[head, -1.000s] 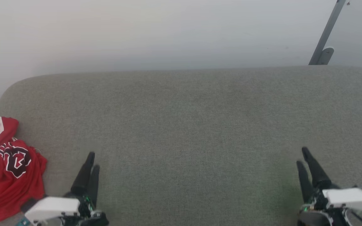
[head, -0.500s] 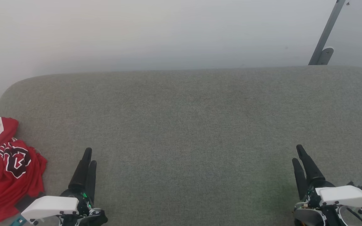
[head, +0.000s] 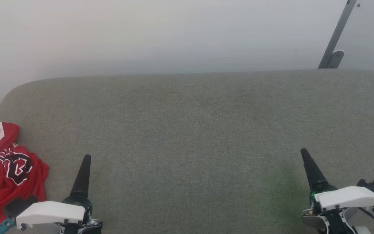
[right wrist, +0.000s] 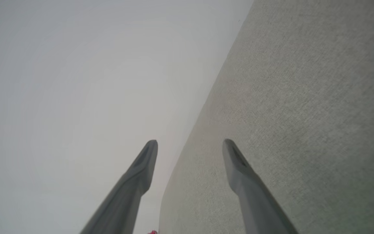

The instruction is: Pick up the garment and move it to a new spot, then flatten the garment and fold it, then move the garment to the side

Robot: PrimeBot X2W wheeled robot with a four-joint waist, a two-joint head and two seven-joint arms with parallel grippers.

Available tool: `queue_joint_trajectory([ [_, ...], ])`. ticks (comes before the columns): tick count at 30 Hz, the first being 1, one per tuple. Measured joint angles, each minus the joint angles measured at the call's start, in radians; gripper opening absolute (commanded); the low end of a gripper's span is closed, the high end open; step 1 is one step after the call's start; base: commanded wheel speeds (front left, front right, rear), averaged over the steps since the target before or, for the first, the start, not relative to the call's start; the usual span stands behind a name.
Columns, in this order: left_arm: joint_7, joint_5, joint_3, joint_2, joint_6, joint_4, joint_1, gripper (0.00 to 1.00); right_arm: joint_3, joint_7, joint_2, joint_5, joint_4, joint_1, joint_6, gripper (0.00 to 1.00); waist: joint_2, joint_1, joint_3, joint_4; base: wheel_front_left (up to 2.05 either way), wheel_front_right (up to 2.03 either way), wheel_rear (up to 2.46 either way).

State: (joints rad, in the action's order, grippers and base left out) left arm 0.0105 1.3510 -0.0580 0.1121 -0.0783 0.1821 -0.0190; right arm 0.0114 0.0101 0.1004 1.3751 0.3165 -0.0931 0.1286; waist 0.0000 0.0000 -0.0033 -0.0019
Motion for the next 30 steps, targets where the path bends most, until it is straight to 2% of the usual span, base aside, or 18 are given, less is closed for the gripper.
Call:
queue_joint_trajectory([
  [13, 0.051, -0.299, 0.046, 0.059, 0.046, -0.012, 0.014, 1.0, 0.014, 0.022, 0.025, -0.256, 0.035, -0.036, 0.0, 1.0, 0.0, 0.0, -0.009, 0.0, 0.0, 0.0, 0.0],
  [23, 0.081, -0.484, 0.065, 0.098, 0.058, -0.014, 0.016, 1.0, -0.01, 0.016, 0.029, -0.409, 0.02, -0.039, 0.0, 1.0, 0.0, 0.0, -0.012, -0.003, 0.0, 0.0, 0.0],
  [30, 0.105, -0.573, 0.068, 0.109, 0.056, -0.019, 0.017, 1.0, -0.021, 0.015, 0.03, -0.488, 0.005, -0.04, 0.0, 1.0, 0.0, 0.0, -0.012, -0.004, 0.0, 0.0, 0.0],
])
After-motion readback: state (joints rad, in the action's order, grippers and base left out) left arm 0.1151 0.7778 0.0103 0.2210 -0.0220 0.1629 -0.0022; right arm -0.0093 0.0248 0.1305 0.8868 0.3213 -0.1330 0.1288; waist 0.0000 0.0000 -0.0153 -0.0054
